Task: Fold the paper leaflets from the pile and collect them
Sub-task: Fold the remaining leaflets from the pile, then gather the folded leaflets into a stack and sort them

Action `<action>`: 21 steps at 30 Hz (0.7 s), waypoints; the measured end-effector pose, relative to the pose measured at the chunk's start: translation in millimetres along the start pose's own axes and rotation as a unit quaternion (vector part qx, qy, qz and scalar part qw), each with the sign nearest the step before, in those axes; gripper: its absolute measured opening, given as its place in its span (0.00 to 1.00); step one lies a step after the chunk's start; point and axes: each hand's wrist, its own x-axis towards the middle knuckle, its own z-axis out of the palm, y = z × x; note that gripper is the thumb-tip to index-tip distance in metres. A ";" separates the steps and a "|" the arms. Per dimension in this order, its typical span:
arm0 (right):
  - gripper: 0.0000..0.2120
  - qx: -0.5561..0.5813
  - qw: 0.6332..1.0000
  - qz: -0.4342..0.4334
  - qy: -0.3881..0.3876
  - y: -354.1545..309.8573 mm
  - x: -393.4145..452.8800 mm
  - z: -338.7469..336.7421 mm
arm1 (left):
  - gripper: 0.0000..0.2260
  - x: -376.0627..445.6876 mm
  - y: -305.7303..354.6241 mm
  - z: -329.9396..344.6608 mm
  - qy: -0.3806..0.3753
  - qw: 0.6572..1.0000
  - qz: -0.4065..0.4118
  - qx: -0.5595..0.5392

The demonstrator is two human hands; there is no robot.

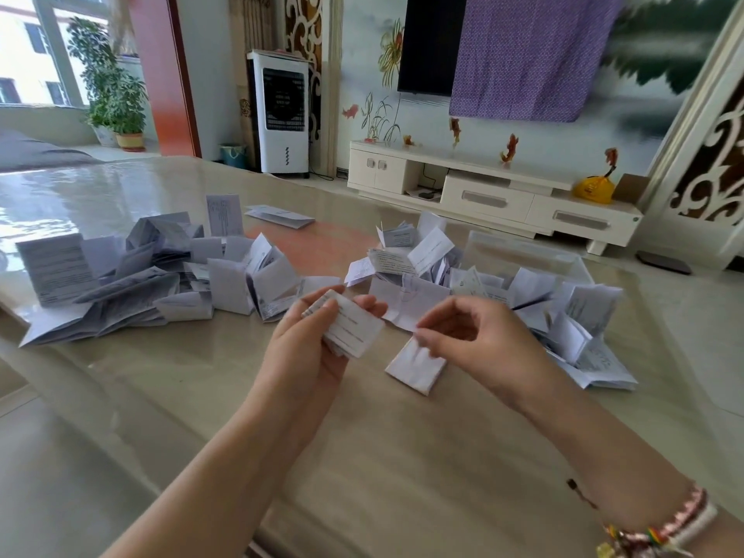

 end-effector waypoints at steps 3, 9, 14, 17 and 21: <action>0.14 -0.197 0.980 -0.024 -0.001 8.3 -4.5 -12.1 | 0.10 2.6 7.6 -4.1 0.032 0.999 -0.009 0.033; 0.15 -0.375 0.918 -0.120 -0.045 6.8 -10.7 0.0 | 0.14 2.9 6.3 -4.1 0.035 0.997 -0.034 0.065; 0.11 -0.455 0.872 -0.183 -0.009 1.1 -18.7 4.8 | 0.10 0.2 8.0 -3.3 0.052 0.995 -0.059 0.070; 0.11 -0.460 0.864 -0.197 0.046 3.6 -13.4 0.3 | 0.07 -1.4 8.1 -2.8 0.061 0.990 -0.098 0.084; 0.06 -0.421 0.860 -0.248 0.147 10.4 -6.9 -4.0 | 0.16 -3.2 8.8 -1.6 0.087 0.980 -0.158 0.083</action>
